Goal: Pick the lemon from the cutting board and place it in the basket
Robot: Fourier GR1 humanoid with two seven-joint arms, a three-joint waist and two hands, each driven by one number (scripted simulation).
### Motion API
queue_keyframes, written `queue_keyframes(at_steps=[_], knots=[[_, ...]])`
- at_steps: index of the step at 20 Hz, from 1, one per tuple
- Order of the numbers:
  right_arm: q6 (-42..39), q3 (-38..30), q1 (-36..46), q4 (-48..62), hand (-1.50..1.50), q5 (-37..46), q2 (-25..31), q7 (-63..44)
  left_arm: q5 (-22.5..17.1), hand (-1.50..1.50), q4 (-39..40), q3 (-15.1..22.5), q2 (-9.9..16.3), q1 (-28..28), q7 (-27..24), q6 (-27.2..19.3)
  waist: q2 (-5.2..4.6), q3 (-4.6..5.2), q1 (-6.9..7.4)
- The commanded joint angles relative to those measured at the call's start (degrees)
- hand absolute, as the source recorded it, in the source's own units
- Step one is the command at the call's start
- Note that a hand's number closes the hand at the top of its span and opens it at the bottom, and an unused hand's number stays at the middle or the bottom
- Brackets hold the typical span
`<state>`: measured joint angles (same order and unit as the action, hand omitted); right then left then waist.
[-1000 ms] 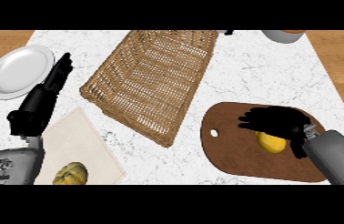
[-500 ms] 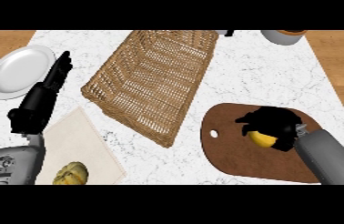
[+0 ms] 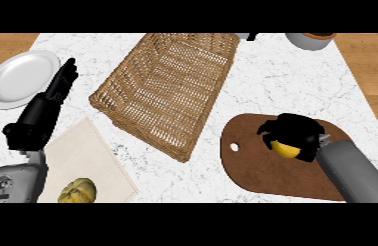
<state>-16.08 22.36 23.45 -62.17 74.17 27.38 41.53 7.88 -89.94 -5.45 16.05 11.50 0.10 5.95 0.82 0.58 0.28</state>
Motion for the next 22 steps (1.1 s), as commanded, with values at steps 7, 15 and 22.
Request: queue_keyframes(at_steps=[7,15,22], knots=[[3.42,-27.83,-2.44,4.09,1.50,-6.15,-6.83,-42.74,-0.16,0.00,-0.03,-2.03,0.67,-2.03,-0.32,-0.88,-0.12,-0.57,-4.47],[20.76,-35.68,1.75,-14.31,1.50,-11.84,-18.88,-55.80,-0.03,0.00,-0.15,-1.56,0.43,-2.24,-0.25,-0.54,0.21,-0.58,-2.77],[13.52,-33.29,11.46,-32.21,1.50,-18.88,-24.54,-62.57,1.84,0.00,0.38,0.72,-2.22,-1.66,-0.56,-2.24,-0.21,-0.51,-1.45]])
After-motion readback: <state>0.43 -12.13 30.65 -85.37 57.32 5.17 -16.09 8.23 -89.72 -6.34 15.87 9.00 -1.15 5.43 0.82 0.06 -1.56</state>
